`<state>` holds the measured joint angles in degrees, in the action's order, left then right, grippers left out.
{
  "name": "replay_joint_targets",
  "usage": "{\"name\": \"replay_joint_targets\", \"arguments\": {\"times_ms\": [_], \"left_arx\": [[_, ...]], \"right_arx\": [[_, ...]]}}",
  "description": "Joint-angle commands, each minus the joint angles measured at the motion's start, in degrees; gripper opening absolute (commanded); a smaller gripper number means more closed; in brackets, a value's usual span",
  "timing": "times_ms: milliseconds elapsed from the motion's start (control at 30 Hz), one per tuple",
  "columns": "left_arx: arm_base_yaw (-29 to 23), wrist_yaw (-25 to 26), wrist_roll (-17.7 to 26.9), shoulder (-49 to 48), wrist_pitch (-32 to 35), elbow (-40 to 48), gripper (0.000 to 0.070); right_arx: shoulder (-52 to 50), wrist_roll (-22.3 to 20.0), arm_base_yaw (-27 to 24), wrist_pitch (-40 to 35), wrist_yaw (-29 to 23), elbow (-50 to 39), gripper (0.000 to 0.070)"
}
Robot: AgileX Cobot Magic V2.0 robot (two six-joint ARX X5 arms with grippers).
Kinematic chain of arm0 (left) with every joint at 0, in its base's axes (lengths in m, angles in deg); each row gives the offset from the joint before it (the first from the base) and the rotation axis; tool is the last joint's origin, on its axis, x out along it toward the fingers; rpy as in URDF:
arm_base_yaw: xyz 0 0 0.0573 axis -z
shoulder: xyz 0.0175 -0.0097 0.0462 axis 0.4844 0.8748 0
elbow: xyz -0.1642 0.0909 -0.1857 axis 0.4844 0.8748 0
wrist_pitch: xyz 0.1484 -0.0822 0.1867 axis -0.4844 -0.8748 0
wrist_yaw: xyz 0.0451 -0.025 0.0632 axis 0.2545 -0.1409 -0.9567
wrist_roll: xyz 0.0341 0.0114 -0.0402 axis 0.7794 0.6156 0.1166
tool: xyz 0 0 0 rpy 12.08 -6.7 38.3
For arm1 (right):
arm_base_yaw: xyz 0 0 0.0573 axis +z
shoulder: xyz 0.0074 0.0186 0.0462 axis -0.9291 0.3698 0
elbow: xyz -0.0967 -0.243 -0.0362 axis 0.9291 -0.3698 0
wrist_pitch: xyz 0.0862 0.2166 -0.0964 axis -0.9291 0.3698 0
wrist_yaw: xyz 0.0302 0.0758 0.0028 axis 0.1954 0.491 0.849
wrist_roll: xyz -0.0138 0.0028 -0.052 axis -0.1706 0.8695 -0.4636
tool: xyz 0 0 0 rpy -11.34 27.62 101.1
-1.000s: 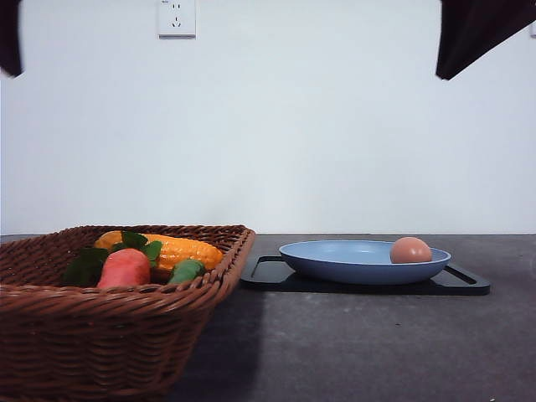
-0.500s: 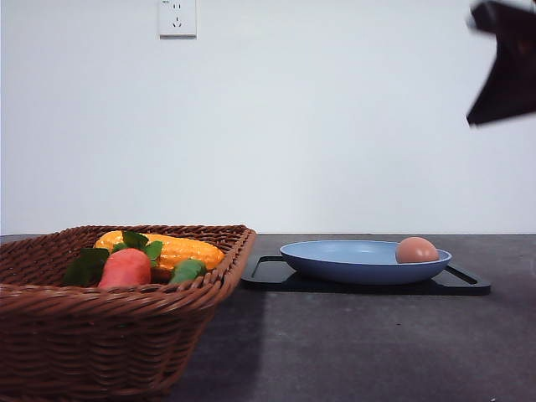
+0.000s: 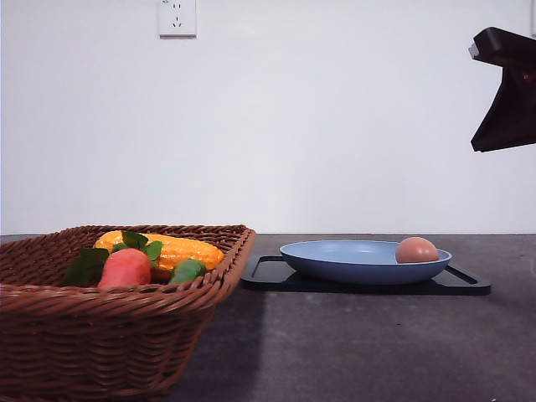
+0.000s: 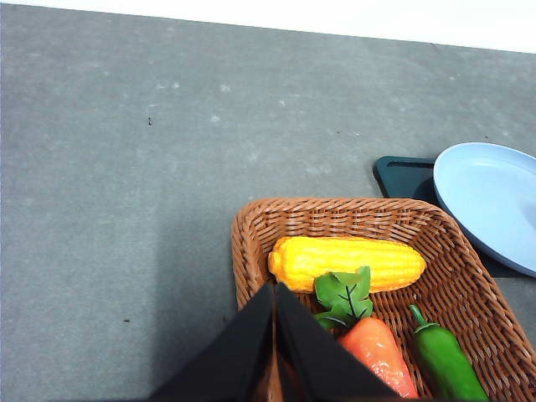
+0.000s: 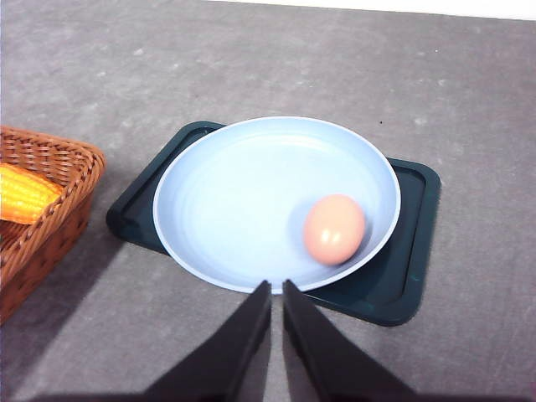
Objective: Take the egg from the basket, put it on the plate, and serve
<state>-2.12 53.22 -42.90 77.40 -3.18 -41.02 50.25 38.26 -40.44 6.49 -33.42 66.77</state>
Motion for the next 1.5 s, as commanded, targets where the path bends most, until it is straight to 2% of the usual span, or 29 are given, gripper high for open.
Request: {"name": "replay_joint_targets", "arguments": {"times_ms": [0,133,267,533,733,1000,1467], "left_arx": [[0.28,0.14,-0.46,0.28,0.63,-0.65,0.0000],[0.51,0.09,0.31,-4.61,-2.13,-0.37,0.0000],[-1.59,-0.17,7.92,-14.40,-1.88,0.47,0.0000],[-15.65,-0.01,9.18,-27.16,7.14,9.38,0.0000],[-22.76,4.22,9.16,-29.77,14.13,19.94,0.0000],[-23.90,4.63,8.13,-32.57,14.02,27.17,0.0000],[-23.99,5.47,8.11,-32.57,10.10,30.14,0.0000]], "right_arx": [[0.22,0.59,0.42,-0.63,-0.24,0.44,0.0000],[0.20,0.59,0.42,-0.70,-0.24,0.44,0.0000],[0.20,0.59,0.42,-0.84,-0.25,0.44,0.0000],[0.20,0.59,0.42,-0.85,-0.24,0.44,0.0000],[0.20,0.59,0.42,-0.85,-0.24,0.44,0.0000],[0.20,0.61,0.42,-0.85,-0.26,0.44,0.0000],[0.20,0.59,0.42,-0.89,-0.25,0.44,0.0000]]}}
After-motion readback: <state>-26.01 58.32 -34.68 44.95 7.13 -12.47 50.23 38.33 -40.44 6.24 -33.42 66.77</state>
